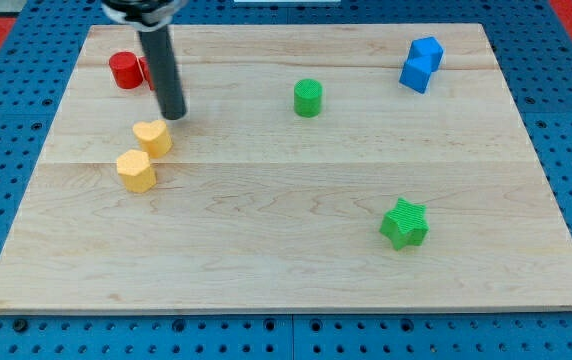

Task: Move green circle down towards bottom center

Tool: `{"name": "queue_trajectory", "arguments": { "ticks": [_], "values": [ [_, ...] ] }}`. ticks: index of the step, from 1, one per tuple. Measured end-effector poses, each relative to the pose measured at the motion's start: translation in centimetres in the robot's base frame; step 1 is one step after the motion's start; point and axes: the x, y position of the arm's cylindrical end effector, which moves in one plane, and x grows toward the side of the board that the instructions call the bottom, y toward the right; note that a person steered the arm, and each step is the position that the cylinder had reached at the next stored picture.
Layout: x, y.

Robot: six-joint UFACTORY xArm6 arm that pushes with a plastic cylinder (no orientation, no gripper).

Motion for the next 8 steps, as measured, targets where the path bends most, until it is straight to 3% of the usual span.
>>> {"name": "queue_trajectory", "arguments": {
  "ticks": [4,6,8],
  "values": [
    [3.2,-0.5],
    [-4.6,6.7],
    [-5.9,14.9]
  ]
}}
